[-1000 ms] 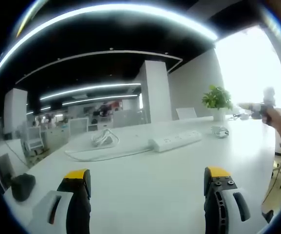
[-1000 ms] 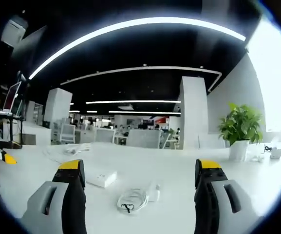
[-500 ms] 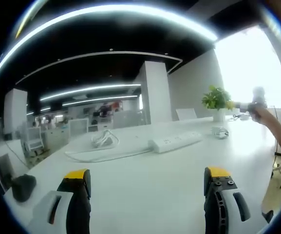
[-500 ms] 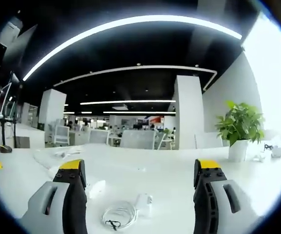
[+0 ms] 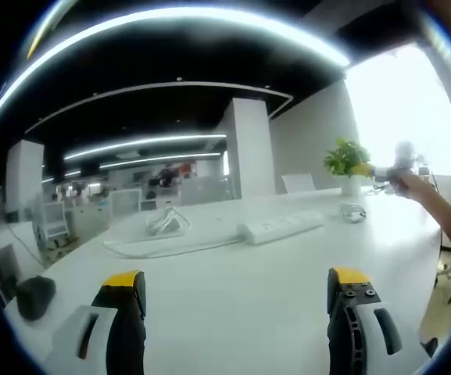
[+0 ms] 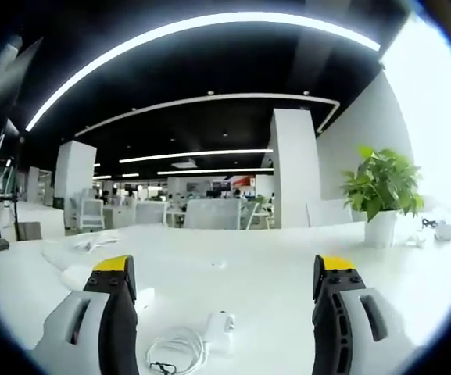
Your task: Straighten the power strip on the desk, plug the charger into it
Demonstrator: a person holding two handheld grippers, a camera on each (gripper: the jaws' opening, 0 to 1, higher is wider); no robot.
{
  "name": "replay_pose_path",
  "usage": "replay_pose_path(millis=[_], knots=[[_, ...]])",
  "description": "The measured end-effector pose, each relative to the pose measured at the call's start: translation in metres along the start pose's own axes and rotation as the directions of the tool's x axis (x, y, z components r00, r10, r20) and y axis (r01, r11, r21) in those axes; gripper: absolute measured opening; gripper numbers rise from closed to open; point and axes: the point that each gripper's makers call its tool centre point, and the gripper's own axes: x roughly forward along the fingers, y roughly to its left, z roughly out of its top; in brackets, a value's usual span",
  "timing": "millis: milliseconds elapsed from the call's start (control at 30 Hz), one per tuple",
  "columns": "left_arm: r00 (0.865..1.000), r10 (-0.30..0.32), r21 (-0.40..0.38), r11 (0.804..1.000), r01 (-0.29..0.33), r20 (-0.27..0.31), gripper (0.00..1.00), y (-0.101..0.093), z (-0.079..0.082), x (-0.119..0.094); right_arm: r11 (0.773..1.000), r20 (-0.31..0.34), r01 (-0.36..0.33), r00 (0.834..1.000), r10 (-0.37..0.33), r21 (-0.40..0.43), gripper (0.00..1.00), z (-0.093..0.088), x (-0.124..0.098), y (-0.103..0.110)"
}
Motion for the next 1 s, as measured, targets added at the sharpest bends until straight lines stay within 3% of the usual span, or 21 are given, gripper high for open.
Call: replay_pose_path(millis=[633,867,1000], knots=[[1.0,-0.001,-0.005,1.0,0.001,0.005,0.99,0.0,0.0,-0.001,0.996,-0.086,0.094,0.992,-0.094,-0.012,0.95,-0.034,0.032,-0.019],[1.0,-0.005,-0.003,1.0,0.005,0.006,0.99,-0.002,0.001,0.0,0.994,-0.128,0.083,0.988,-0.091,-0.066,0.94,-0.052,0.046,-0.011],[1.0,-0.015,0.006,1.0,0.015,0.002,0.99,-0.004,0.002,0.001,0.995,-0.145,0.095,0.984,-0.1,-0.041,0.93,-0.056,0.056,-0.016]])
